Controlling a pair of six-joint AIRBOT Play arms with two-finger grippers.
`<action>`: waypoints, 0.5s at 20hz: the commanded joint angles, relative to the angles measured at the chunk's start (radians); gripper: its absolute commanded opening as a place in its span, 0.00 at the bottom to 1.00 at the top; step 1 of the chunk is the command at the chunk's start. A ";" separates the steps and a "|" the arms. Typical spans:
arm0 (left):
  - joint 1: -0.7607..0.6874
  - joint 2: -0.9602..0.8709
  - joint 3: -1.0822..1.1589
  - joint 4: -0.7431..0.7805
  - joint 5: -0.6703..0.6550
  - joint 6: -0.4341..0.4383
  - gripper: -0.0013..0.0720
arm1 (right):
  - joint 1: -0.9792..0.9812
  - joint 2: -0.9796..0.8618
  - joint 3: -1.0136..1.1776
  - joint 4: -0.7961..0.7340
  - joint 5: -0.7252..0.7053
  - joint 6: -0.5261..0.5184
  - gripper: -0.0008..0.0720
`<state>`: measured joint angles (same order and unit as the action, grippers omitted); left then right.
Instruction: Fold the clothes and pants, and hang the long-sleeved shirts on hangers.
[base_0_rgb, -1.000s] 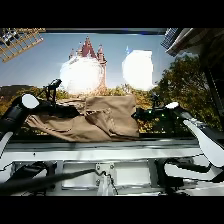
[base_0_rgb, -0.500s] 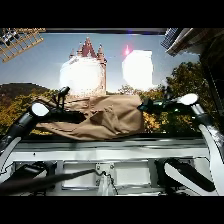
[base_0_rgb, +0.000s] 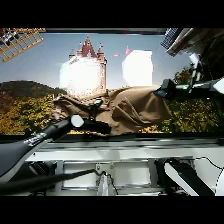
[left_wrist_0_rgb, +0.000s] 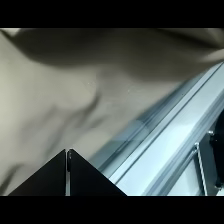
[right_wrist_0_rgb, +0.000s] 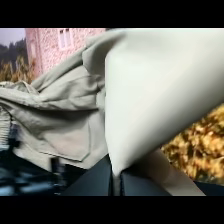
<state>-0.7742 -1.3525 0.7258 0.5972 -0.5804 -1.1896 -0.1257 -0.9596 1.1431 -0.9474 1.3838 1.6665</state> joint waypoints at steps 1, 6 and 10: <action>-0.095 -0.145 0.117 -0.024 0.039 0.000 0.04 | -0.001 0.007 0.145 -0.109 0.124 0.102 0.05; -0.100 -0.233 0.209 -0.031 0.046 0.001 0.04 | -0.001 0.007 0.265 -0.161 0.225 0.118 0.05; -0.099 -0.225 0.217 -0.031 0.034 0.001 0.04 | -0.001 0.006 0.295 -0.186 0.223 0.121 0.05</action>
<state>-0.8703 -1.5692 0.9268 0.5682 -0.5446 -1.1892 -0.1265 -0.9535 1.4075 -1.1057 1.5845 1.7802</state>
